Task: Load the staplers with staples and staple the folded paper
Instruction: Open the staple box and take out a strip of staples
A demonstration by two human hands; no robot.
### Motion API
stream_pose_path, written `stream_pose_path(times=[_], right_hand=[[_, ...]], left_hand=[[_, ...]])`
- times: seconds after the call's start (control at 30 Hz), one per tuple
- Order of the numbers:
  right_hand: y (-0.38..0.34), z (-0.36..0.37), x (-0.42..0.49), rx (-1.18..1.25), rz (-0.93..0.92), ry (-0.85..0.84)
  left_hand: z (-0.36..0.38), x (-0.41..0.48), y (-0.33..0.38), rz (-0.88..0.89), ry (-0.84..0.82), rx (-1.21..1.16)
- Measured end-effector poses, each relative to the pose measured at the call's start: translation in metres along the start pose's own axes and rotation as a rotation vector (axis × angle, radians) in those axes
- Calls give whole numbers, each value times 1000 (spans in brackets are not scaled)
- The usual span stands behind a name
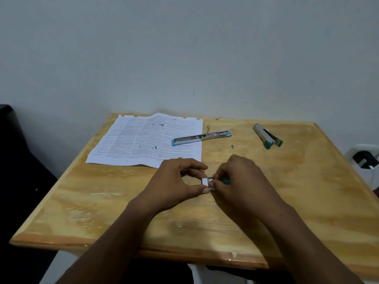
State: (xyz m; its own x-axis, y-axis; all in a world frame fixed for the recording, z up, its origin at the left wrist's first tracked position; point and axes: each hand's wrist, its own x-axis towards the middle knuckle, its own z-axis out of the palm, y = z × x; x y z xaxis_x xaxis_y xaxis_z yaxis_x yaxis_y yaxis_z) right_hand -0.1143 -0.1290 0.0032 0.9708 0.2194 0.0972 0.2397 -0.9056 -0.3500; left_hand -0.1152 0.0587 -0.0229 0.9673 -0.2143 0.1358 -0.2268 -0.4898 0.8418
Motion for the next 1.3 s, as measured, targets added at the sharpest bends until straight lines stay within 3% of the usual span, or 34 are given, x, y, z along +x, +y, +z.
stream_pose_path(times=[0.4, 0.97, 1.3], right_hand=[[-11, -5, 22, 70, 192, -176], [3, -1, 3, 301, 27, 39], [10, -7, 6, 345, -15, -39]], left_hand=[[0, 2, -6, -7, -7, -11], [1, 5, -9, -12, -17, -13], [0, 5, -8, 0, -19, -13]])
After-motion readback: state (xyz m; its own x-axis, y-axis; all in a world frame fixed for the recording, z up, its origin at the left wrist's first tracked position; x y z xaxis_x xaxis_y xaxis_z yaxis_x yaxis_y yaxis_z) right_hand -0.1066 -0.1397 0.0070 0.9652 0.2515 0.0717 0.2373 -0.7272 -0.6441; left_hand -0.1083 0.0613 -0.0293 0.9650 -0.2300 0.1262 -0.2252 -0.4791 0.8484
